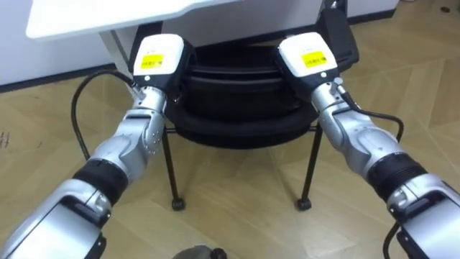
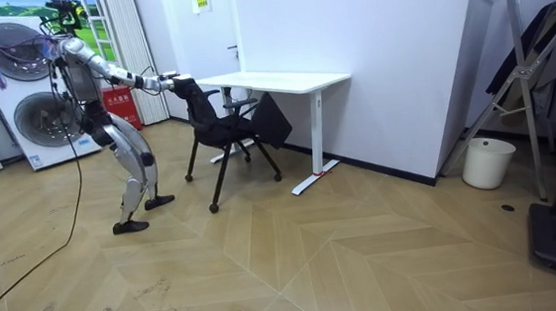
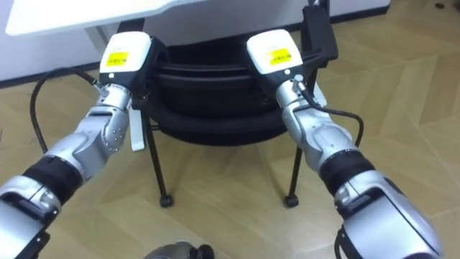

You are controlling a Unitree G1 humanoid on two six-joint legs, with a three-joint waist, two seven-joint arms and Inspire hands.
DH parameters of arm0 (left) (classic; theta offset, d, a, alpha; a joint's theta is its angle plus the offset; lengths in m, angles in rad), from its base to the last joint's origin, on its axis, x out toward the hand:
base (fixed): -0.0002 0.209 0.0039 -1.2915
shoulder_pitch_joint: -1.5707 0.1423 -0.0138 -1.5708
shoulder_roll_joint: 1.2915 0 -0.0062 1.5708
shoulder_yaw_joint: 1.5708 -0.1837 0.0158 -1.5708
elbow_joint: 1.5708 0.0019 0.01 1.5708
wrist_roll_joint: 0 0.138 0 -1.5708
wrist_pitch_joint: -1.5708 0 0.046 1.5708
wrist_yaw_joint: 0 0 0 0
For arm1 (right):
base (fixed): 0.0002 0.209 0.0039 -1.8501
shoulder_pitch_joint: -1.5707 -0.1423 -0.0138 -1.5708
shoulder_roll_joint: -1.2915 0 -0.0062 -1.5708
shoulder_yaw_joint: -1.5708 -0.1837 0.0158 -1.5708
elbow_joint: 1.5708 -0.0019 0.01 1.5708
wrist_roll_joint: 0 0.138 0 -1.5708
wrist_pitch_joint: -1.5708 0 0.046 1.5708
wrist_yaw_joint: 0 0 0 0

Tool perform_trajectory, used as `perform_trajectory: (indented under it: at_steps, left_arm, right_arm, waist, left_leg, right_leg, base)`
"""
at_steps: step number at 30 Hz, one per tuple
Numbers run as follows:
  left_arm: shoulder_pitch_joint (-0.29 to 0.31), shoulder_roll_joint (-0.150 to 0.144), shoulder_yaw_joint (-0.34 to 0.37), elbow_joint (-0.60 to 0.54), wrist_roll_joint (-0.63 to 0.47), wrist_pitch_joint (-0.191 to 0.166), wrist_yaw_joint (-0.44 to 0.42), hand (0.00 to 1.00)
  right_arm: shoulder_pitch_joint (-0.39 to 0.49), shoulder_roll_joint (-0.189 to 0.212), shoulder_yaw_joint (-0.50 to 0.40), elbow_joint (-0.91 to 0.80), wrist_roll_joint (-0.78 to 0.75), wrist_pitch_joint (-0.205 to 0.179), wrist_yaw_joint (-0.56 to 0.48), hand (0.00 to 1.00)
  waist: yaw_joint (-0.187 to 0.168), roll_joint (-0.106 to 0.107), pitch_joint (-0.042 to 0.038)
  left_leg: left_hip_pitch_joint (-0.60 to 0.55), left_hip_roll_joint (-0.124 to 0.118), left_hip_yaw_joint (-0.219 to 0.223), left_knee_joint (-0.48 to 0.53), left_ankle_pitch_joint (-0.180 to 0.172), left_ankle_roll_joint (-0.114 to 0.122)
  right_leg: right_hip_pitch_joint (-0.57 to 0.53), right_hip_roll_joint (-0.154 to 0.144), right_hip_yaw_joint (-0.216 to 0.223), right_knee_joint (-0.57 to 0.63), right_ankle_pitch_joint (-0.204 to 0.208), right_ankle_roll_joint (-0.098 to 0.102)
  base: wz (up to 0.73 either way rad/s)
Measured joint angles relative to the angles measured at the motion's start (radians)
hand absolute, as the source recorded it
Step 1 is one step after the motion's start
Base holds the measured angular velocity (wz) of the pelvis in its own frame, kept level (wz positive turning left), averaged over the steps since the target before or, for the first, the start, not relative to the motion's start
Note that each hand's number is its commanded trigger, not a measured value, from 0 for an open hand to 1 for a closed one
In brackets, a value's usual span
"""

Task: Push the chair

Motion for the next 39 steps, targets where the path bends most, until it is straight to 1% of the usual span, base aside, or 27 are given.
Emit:
perform_trajectory:
  at_steps: [1,2,3,4,5,6,7,8,9,10,11,12,14,15,16,17,18,19,20,22,23,26,30,32,34,37,39]
  left_arm:
    - [0.002,0.001,0.000,0.000,0.002,-0.001,-0.002,1.00]
    - [0.008,0.004,-0.004,0.001,0.002,-0.003,-0.005,1.00]
    - [0.016,0.010,-0.008,-0.001,0.002,-0.008,-0.006,1.00]
    - [0.019,0.013,-0.009,-0.002,0.002,-0.012,-0.006,1.00]
    - [0.020,0.017,-0.011,-0.002,0.002,-0.017,-0.008,1.00]
    - [0.020,0.021,-0.012,-0.002,0.002,-0.021,-0.008,1.00]
    - [0.019,0.022,-0.012,-0.002,0.001,-0.022,-0.006,1.00]
    - [0.015,0.022,-0.012,-0.001,-0.001,-0.024,-0.005,1.00]
    - [0.015,0.020,-0.011,0.003,-0.006,-0.026,-0.005,1.00]
    - [0.015,0.019,-0.011,0.010,-0.008,-0.030,-0.005,1.00]
    - [0.015,0.016,-0.013,0.027,-0.012,-0.040,0.000,1.00]
    - [0.015,0.015,-0.013,0.036,-0.012,-0.044,0.004,1.00]
    - [0.013,0.015,-0.013,0.038,-0.015,-0.049,0.010,1.00]
    - [0.010,0.018,-0.013,0.041,-0.021,-0.050,0.011,1.00]
    - [0.009,0.016,-0.013,0.044,-0.023,-0.051,0.011,1.00]
    - [0.007,0.015,-0.014,0.045,-0.025,-0.052,0.012,1.00]
    - [0.004,0.015,-0.013,0.043,-0.025,-0.052,0.017,1.00]
    - [0.002,0.015,-0.012,0.040,-0.025,-0.052,0.019,1.00]
    - [-0.010,0.015,-0.011,0.039,-0.024,-0.048,0.020,1.00]
    - [-0.021,0.014,-0.005,0.039,-0.024,-0.044,0.020,1.00]
    - [-0.027,0.014,-0.002,0.039,-0.024,-0.042,0.020,1.00]
    - [-0.035,0.015,0.001,0.039,-0.024,-0.038,0.022,1.00]
    - [-0.055,0.016,0.001,0.037,-0.010,-0.032,0.022,1.00]
    - [-0.056,0.012,0.002,0.038,-0.004,-0.023,0.021,1.00]
    - [-0.052,0.013,0.005,0.036,-0.003,-0.023,0.020,1.00]
    - [-0.049,0.017,0.009,0.039,-0.001,-0.017,0.017,1.00]
    - [-0.046,0.020,0.009,0.037,0.001,-0.015,0.014,1.00]
  right_arm:
    - [0.004,0.003,0.000,0.001,0.001,0.000,0.003,1.00]
    - [0.012,0.010,0.000,0.005,0.003,0.000,0.003,1.00]
    - [0.024,0.016,0.000,0.002,0.004,0.001,0.000,1.00]
    - [0.030,0.017,0.000,-0.002,0.004,0.001,-0.002,1.00]
    - [0.035,0.019,0.000,-0.003,0.004,0.001,-0.007,1.00]
    - [0.036,0.019,0.001,-0.005,0.003,0.001,-0.011,1.00]
    - [0.036,0.019,0.001,-0.008,0.003,0.003,-0.013,1.00]
    - [0.036,0.019,0.001,-0.017,0.000,0.013,-0.015,1.00]
    - [0.036,0.019,0.002,-0.019,-0.005,0.016,-0.015,1.00]
    - [0.036,0.019,0.005,-0.019,-0.006,0.017,-0.015,1.00]
    - [0.036,0.019,0.018,-0.018,-0.004,0.024,-0.015,1.00]
    - [0.037,0.020,0.019,-0.017,-0.004,0.024,-0.015,1.00]
    - [0.037,0.022,0.019,-0.021,-0.006,0.026,-0.022,1.00]
    - [0.036,0.019,0.019,-0.026,-0.009,0.028,-0.022,1.00]
    - [0.036,0.018,0.021,-0.027,-0.010,0.029,-0.022,1.00]
    - [0.036,0.022,0.022,-0.029,-0.010,0.030,-0.022,1.00]
    - [0.028,0.020,0.022,-0.029,-0.010,0.030,-0.022,1.00]
    - [0.024,0.018,0.022,-0.029,-0.010,0.030,-0.022,1.00]
    - [0.012,0.014,0.022,-0.028,-0.008,0.030,-0.022,1.00]
    - [-0.005,0.014,0.022,-0.021,-0.004,0.030,-0.020,1.00]
    - [-0.013,0.013,0.022,-0.020,-0.003,0.030,-0.019,1.00]
    - [-0.024,0.011,0.022,-0.020,-0.003,0.030,-0.020,1.00]
    - [-0.034,0.002,0.021,-0.010,0.014,0.030,-0.026,1.00]
    - [-0.036,0.002,0.022,-0.004,0.019,0.030,-0.027,1.00]
    - [-0.035,0.007,0.031,-0.005,0.020,0.029,-0.030,1.00]
    - [-0.034,0.024,0.030,0.005,0.017,0.033,-0.029,1.00]
    - [-0.033,0.028,0.030,0.010,0.018,0.030,-0.027,1.00]
  waist:
    - [0.000,0.001,0.0004]
    - [-0.005,0.006,0.0020]
    - [-0.012,0.012,0.0007]
    - [-0.013,0.013,0.0009]
    - [-0.020,0.019,0.0010]
    - [-0.019,0.025,-0.0003]
    - [-0.016,0.027,-0.0008]
    - [-0.014,0.034,0.0018]
    - [-0.012,0.041,0.0020]
    - [-0.010,0.043,0.0026]
    - [-0.009,0.049,0.0032]
    - [-0.010,0.052,0.0027]
    - [-0.020,0.050,0.0013]
    - [-0.027,0.049,0.0010]
    - [-0.031,0.049,0.0006]
    - [-0.033,0.041,-0.0017]
    - [-0.031,0.040,-0.0018]
    - [-0.029,0.041,-0.0020]
    - [-0.029,0.040,-0.0014]
    - [-0.030,0.040,-0.0011]
    - [-0.030,0.038,0.0001]
    - [-0.032,0.032,0.0038]
    - [-0.040,0.011,0.0149]
    - [-0.041,0.009,0.0146]
    - [-0.042,0.001,0.0132]
    - [-0.068,-0.007,0.0131]
    - [-0.085,-0.006,0.0131]
  left_leg:
    - [0.008,0.003,-0.003,0.015,-0.016,-0.001]
    - [0.024,0.001,-0.021,0.032,-0.042,-0.006]
    - [0.038,0.003,-0.033,0.038,-0.059,-0.001]
    - [0.045,0.003,-0.035,0.037,-0.065,0.001]
    - [0.056,0.003,-0.048,0.037,-0.074,0.005]
    - [0.061,0.005,-0.052,0.036,-0.078,0.008]
    - [0.061,0.006,-0.053,0.036,-0.083,0.012]
    - [0.065,0.006,-0.054,0.034,-0.085,0.008]
    - [0.076,0.007,-0.055,0.028,-0.089,0.005]
    - [0.084,0.007,-0.057,0.022,-0.090,0.002]
    - [0.099,0.011,-0.066,0.014,-0.092,-0.006]
    - [0.103,0.015,-0.073,0.013,-0.095,-0.011]
    - [0.104,0.017,-0.106,0.013,-0.100,-0.033]
    - [0.103,0.015,-0.129,0.016,-0.105,-0.047]
    - [0.103,0.014,-0.143,0.019,-0.108,-0.055]
    - [0.097,0.014,-0.160,0.026,-0.110,-0.076]
    - [0.093,0.020,-0.171,0.031,-0.116,-0.093]
    - [0.089,0.023,-0.179,0.031,-0.117,-0.101]
    - [0.079,0.039,-0.189,0.029,-0.114,-0.115]
    - [0.071,0.053,-0.196,0.023,-0.110,-0.129]
    - [0.070,0.054,-0.201,0.014,-0.105,-0.137]
    - [0.069,0.054,-0.216,-0.005,-0.095,-0.153]
    - [0.066,0.062,-0.240,-0.011,-0.085,-0.170]
    - [0.067,0.070,-0.240,-0.012,-0.083,-0.175]
    - [0.067,0.071,-0.240,-0.007,-0.081,-0.177]
    - [0.057,0.076,-0.248,0.030,-0.080,-0.179]
    - [0.046,0.092,-0.246,0.048,-0.079,-0.181]
  right_leg:
    - [-0.007,-0.002,0.007,0.032,0.025,-0.005]
    - [-0.017,-0.008,0.012,0.089,0.079,-0.010]
    - [-0.038,-0.013,0.022,0.138,0.153,-0.015]
    - [-0.052,-0.012,0.036,0.159,0.193,-0.014]
    - [-0.078,-0.009,0.054,0.190,0.262,-0.014]
    - [-0.103,-0.003,0.076,0.211,0.294,-0.005]
    - [-0.117,0.005,0.089,0.216,0.286,0.001]
    - [-0.145,0.011,0.099,0.220,0.248,0.013]
    - [-0.174,0.019,0.107,0.203,0.205,0.017]
    - [-0.185,0.028,0.116,0.181,0.185,0.020]
    - [-0.199,0.051,0.122,0.108,0.151,0.020]
    - [-0.204,0.065,0.122,0.056,0.141,0.021]
    - [-0.225,0.119,0.151,-0.185,0.138,0.016]
    - [-0.229,0.145,0.177,-0.291,0.161,0.006]
    - [-0.228,0.153,0.181,-0.306,0.185,0.001]
    - [-0.211,0.154,0.163,-0.309,0.222,-0.036]
    - [-0.208,0.151,0.130,-0.296,0.207,-0.060]
    - [-0.208,0.150,0.112,-0.295,0.206,-0.075]
    - [-0.208,0.153,0.090,-0.295,0.200,-0.095]
    - [-0.208,0.158,0.067,-0.295,0.191,-0.110]
    - [-0.207,0.159,0.056,-0.296,0.185,-0.118]
    - [-0.202,0.157,0.031,-0.296,0.168,-0.132]
    - [-0.185,0.154,-0.015,-0.297,0.137,-0.139]
    - [-0.177,0.154,-0.029,-0.295,0.124,-0.142]
    - [-0.175,0.152,-0.037,-0.284,0.109,-0.151]
    - [-0.158,0.138,-0.075,-0.256,0.083,-0.162]
    - [-0.144,0.135,-0.106,-0.252,0.069,-0.171]
  base:
    - [0.05]
    - [0.06]
    - [0.07]
    - [0.10]
    - [0.00]
    - [0.00]
    - [-0.09]
    - [-0.07]
    - [0.00]
    - [0.04]
    - [0.09]
    - [0.18]
    - [0.44]
    - [0.58]
    - [0.60]
    - [0.52]
    - [0.43]
    - [0.37]
    - [0.30]
    - [0.31]
    - [0.28]
    - [0.23]
    - [0.29]
    - [0.21]
    - [0.16]
    - [0.36]
    - [0.38]
